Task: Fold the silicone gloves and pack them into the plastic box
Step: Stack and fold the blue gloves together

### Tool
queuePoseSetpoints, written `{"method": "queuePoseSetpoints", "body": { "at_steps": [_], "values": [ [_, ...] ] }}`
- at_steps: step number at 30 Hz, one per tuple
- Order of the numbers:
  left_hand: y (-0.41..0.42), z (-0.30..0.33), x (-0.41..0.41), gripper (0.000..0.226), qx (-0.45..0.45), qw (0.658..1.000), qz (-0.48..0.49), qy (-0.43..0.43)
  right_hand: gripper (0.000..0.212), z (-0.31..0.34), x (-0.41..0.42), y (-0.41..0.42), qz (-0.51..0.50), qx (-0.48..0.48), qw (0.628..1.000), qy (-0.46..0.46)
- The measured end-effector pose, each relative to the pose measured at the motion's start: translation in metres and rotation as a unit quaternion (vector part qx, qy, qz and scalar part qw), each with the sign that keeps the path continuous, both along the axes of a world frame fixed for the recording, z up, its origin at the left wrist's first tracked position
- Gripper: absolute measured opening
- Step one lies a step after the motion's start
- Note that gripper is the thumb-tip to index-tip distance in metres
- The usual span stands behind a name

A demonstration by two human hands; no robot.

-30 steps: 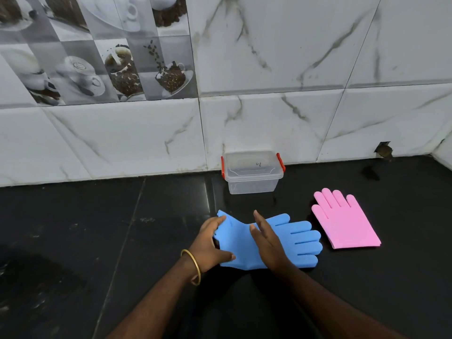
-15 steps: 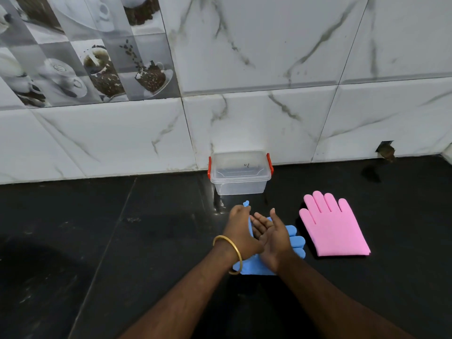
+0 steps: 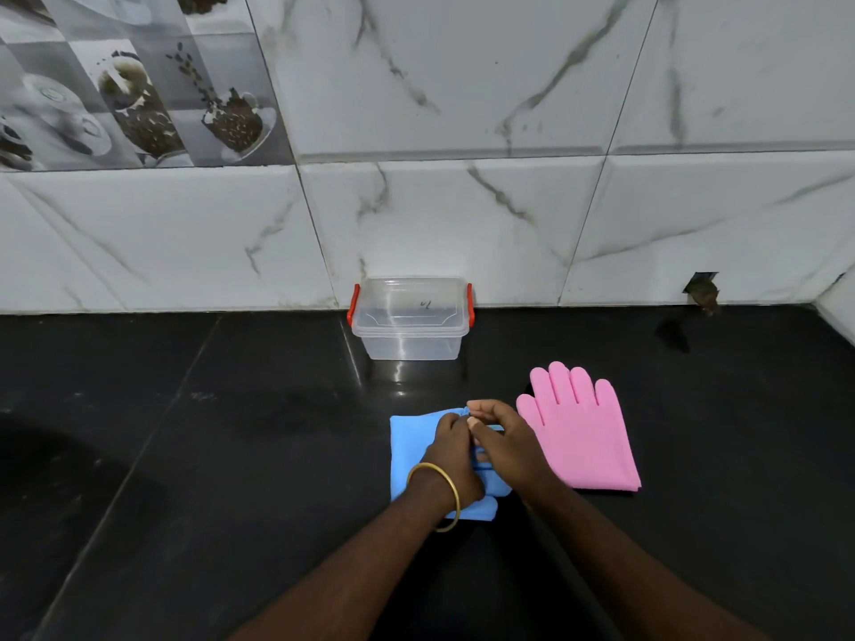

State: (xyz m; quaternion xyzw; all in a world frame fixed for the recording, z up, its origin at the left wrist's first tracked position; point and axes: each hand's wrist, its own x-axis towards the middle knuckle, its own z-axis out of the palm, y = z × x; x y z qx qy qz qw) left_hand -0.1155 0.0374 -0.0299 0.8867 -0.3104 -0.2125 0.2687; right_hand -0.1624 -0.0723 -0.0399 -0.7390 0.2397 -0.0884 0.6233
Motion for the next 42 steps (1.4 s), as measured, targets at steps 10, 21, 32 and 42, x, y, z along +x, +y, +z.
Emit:
{"method": "queuePoseSetpoints", "body": {
  "at_steps": [10,21,32,42],
  "values": [
    [0.029,-0.003,-0.011,0.119,-0.138,0.973,0.044,0.183,0.044,-0.021,-0.008,-0.001,0.064,-0.186,0.98,0.005],
    [0.102,-0.028,-0.018,0.074,-0.067,0.987,0.113,-0.092,0.047,-0.019,0.0,0.006,0.043,-0.145,0.988,-0.002],
    [0.105,-0.039,-0.032,0.061,-0.12,0.974,0.164,-0.103,0.042,-0.003,0.006,0.004,0.012,0.05,0.997,0.053],
    [0.099,-0.04,-0.02,0.064,-0.061,0.978,0.17,-0.101,0.045,0.0,0.009,-0.001,0.013,0.04,0.995,0.088]
  ]
}}
